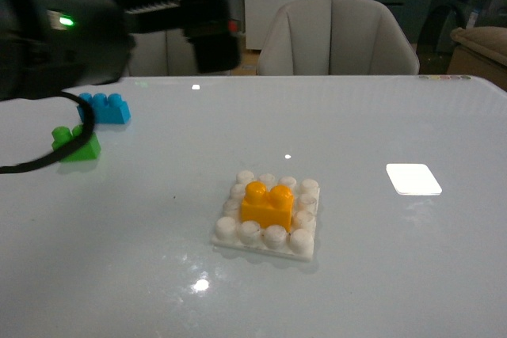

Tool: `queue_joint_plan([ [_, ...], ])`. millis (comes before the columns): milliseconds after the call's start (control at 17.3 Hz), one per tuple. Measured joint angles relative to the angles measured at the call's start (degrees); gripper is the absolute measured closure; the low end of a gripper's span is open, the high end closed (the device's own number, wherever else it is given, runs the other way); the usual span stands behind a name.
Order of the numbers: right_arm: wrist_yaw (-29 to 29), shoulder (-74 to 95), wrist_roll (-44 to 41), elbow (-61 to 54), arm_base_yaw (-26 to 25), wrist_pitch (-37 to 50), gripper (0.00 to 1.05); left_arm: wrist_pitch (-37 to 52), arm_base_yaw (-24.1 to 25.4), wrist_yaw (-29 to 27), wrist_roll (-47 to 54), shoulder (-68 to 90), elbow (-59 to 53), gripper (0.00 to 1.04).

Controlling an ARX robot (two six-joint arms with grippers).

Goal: Insert yellow block into base center

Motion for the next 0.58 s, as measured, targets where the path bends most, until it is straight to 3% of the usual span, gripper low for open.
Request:
queue_joint_plan([
  [173, 0.0, 0.0, 0.0, 0.0, 0.0, 0.02, 0.06, -3.21, 2.51, 0.37, 2.1, -12.41, -6.14, 0.07],
  [231, -0.02, 0.0, 0.0, 0.0, 0.0, 0.02, 0.06, 2.8, 3.04, -5.88, 5.57, -17.22, -9.99, 0.18],
  [289, 0.0, 0.0, 0.0, 0.0, 0.0, 0.0, 0.06, 2.1, 4.87, -7.54, 7.56, -22.12, -13.22, 0.27],
  [404, 0.0, 0.0, 0.0, 0.0, 0.0, 0.0, 0.06, 0.35, 10.78, -6.1, 9.31, -30.93, -20.79, 0.45],
  [577, 0.0, 0.0, 0.0, 0.0, 0.0, 0.0, 0.06, 0.59, 14.56, -0.83, 10.34, -38.32, -27.85, 0.83],
])
